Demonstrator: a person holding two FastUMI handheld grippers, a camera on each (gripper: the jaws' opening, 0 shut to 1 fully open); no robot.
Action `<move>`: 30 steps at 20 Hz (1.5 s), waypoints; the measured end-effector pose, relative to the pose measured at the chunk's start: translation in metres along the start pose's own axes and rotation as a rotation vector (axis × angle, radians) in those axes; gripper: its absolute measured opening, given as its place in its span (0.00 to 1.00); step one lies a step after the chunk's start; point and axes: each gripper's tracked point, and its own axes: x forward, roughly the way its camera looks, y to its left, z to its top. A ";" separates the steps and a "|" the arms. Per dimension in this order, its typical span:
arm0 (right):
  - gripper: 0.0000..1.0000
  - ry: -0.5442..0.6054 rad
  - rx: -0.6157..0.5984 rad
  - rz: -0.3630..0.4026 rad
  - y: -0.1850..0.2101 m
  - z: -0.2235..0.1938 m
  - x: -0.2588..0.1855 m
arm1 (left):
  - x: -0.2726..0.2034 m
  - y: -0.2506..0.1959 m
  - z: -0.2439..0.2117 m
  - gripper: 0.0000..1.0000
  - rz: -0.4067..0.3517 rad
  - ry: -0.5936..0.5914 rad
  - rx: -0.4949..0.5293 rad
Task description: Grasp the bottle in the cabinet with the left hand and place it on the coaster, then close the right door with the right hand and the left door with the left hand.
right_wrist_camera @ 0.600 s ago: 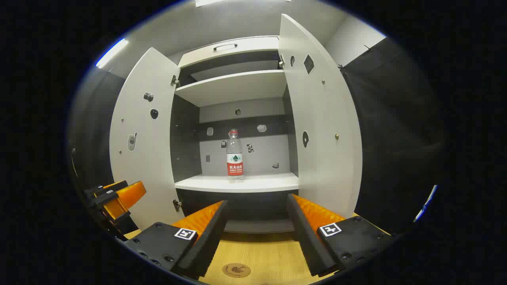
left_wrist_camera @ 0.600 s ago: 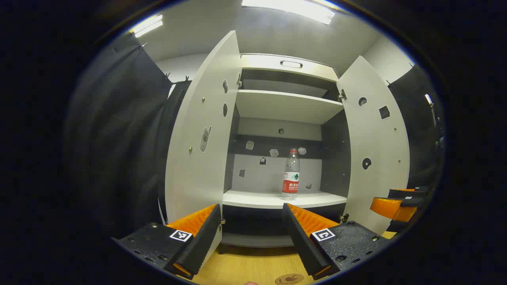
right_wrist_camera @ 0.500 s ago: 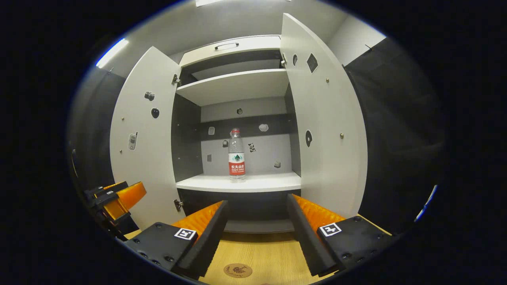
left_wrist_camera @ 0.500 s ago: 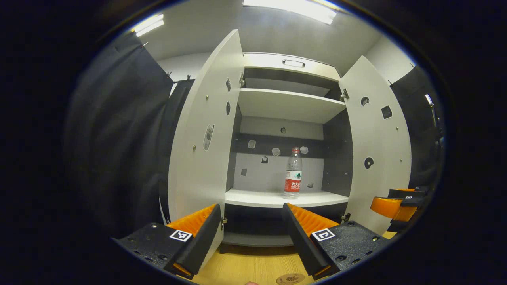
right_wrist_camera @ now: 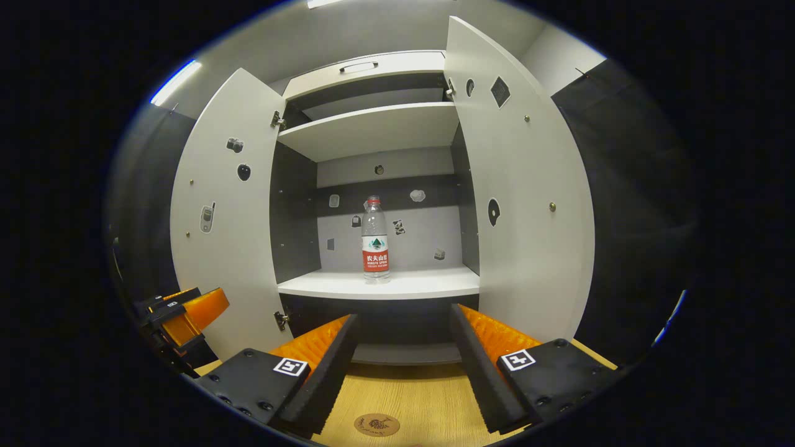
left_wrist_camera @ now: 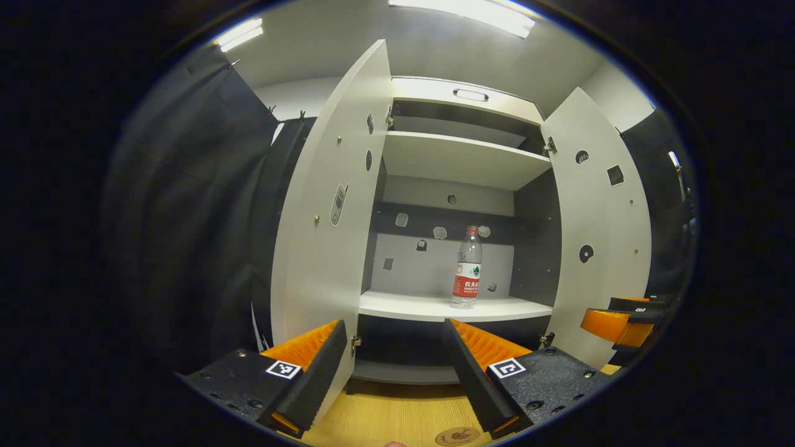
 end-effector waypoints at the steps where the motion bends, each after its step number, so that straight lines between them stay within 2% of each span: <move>1: 0.97 -0.001 -0.001 -0.002 0.000 -0.001 0.000 | 0.000 0.001 0.000 0.94 0.007 0.001 0.000; 5: 0.97 0.013 -0.004 -0.010 -0.002 -0.004 0.000 | 0.005 0.005 0.001 0.94 0.016 -0.001 -0.009; 9: 0.97 0.012 -0.002 -0.012 0.000 -0.003 -0.005 | 0.033 -0.013 0.008 0.95 -0.070 0.004 -0.035; 12: 0.97 0.016 -0.002 -0.013 0.001 -0.004 -0.011 | 0.070 -0.044 0.014 0.94 -0.170 0.005 -0.058; 14: 0.97 0.026 0.002 -0.015 0.000 -0.007 -0.017 | 0.101 -0.074 0.024 0.96 -0.273 -0.014 -0.067; 16: 0.97 0.043 -0.002 -0.029 -0.004 -0.011 -0.022 | 0.135 -0.107 0.031 0.94 -0.368 -0.009 -0.121; 18: 0.97 0.056 -0.006 -0.041 -0.008 -0.015 -0.027 | 0.173 -0.133 0.030 0.94 -0.422 0.008 -0.158; 21: 0.97 0.065 -0.006 -0.066 -0.016 -0.017 -0.032 | 0.234 -0.162 0.024 0.94 -0.436 0.013 -0.147; 24: 0.97 0.064 0.003 -0.093 -0.029 -0.015 -0.034 | 0.286 -0.180 0.010 0.95 -0.407 0.026 -0.126; 27: 0.97 0.059 0.017 -0.135 -0.047 -0.014 -0.035 | 0.320 -0.190 -0.011 0.94 -0.385 0.051 -0.105; 29: 0.97 0.056 0.028 -0.156 -0.058 -0.013 -0.035 | 0.337 -0.191 -0.024 0.98 -0.362 0.075 -0.088; 30: 0.97 0.057 0.031 -0.163 -0.062 -0.014 -0.035 | 0.341 -0.191 -0.028 0.94 -0.353 0.081 -0.074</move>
